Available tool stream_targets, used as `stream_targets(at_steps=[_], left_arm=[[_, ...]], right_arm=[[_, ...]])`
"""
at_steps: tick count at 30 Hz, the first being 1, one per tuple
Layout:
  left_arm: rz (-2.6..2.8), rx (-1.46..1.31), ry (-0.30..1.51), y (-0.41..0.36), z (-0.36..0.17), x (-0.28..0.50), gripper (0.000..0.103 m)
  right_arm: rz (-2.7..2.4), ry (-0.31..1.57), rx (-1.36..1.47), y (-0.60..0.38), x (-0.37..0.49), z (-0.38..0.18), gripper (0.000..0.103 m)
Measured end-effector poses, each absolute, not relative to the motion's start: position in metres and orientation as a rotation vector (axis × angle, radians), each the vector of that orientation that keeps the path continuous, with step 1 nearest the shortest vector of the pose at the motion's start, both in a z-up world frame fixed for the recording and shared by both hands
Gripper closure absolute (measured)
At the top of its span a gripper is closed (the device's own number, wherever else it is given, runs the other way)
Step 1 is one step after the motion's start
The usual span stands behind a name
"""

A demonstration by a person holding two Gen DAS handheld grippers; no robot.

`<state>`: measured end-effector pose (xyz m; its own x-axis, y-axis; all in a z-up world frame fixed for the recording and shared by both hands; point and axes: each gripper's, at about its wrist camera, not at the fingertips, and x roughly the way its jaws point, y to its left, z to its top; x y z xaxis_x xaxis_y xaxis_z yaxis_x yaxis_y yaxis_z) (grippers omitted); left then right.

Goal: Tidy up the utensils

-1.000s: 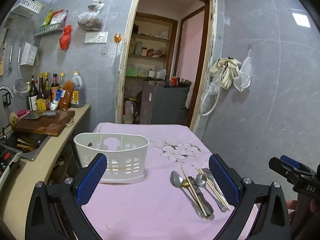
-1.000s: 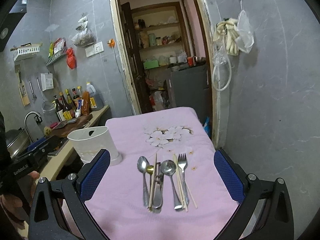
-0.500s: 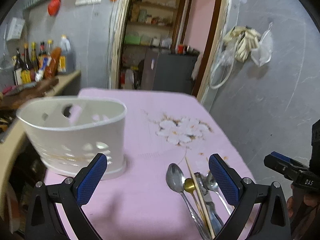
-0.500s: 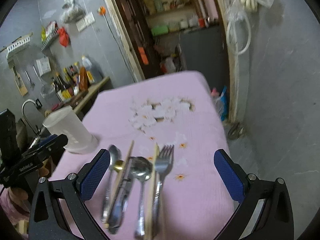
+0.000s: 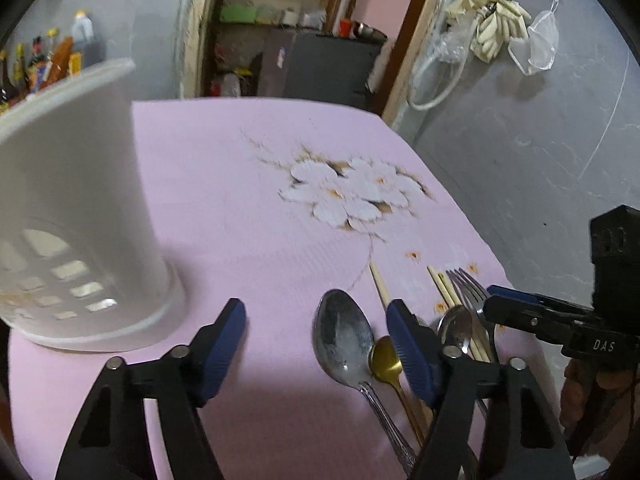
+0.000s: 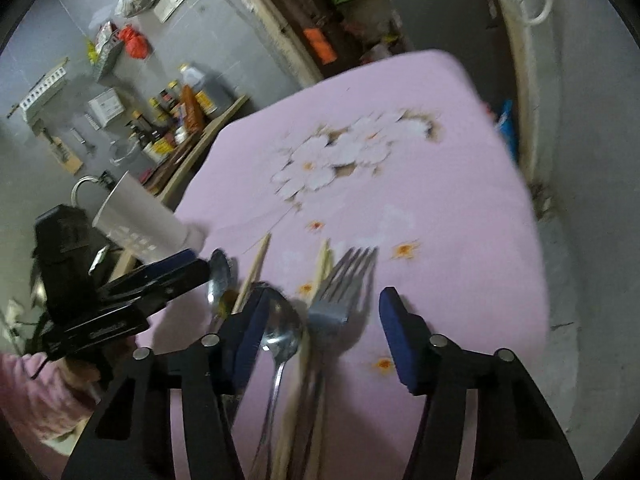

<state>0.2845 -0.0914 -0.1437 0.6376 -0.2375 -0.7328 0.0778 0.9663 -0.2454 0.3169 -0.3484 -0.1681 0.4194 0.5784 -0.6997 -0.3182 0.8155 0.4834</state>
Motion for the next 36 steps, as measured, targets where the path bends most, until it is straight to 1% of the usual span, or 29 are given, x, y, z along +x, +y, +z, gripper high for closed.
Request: stream_targets(at_steps=[2,5,7,9,10,11,12,13,14,15,17,20,24,28,34,36], left_arm=[[-0.208,-0.225,0.885,-0.088,-0.148,0.289,0.043],[-0.243,-0.249,0.913,-0.084,-0.153,0.295,0.049],[-0.265,-0.244,0.913,-0.085,-0.153,0.296,0.050],[-0.288,-0.218,0.921,-0.087,-0.153,0.299,0.053],[-0.295,-0.205,0.924,-0.089,-0.153,0.300,0.058],[-0.304,-0.193,0.929,-0.090,-0.153,0.301,0.064],[-0.314,-0.190,0.935,-0.090,-0.153,0.303,0.067],[-0.326,-0.195,0.942,-0.090,-0.153,0.304,0.073],[-0.339,-0.206,0.953,-0.090,-0.154,0.305,0.078],[-0.347,-0.216,0.960,-0.089,-0.155,0.306,0.080],[-0.360,-0.229,0.980,-0.089,-0.157,0.307,0.089],[-0.360,-0.243,0.995,-0.089,-0.155,0.308,0.095],[-0.345,-0.236,0.998,-0.092,-0.145,0.304,0.099],[-0.326,-0.205,0.975,-0.098,-0.132,0.294,0.100],[-0.250,-0.185,0.904,-0.095,-0.103,0.272,0.100],[-0.224,-0.168,0.870,-0.092,-0.091,0.264,0.100]], right_arm=[[0.607,1.007,0.299,-0.344,0.320,-0.172,0.052],[0.658,1.040,0.327,-0.342,0.330,-0.176,0.052],[0.678,1.055,0.341,-0.343,0.335,-0.177,0.055],[0.692,1.081,0.359,-0.341,0.344,-0.180,0.064],[0.694,1.087,0.368,-0.343,0.345,-0.180,0.066],[0.697,1.099,0.391,-0.343,0.348,-0.182,0.072],[0.696,1.113,0.418,-0.344,0.352,-0.184,0.078],[0.693,1.127,0.435,-0.345,0.354,-0.188,0.081],[0.685,1.139,0.444,-0.347,0.356,-0.191,0.086],[0.678,1.152,0.454,-0.348,0.357,-0.193,0.088],[0.675,1.171,0.473,-0.346,0.360,-0.196,0.090],[0.656,1.192,0.480,-0.339,0.360,-0.197,0.092],[0.610,1.182,0.470,-0.327,0.353,-0.188,0.094],[0.546,1.147,0.456,-0.327,0.341,-0.175,0.095],[0.415,1.017,0.370,-0.315,0.305,-0.140,0.098],[0.359,0.948,0.330,-0.305,0.286,-0.122,0.100]])
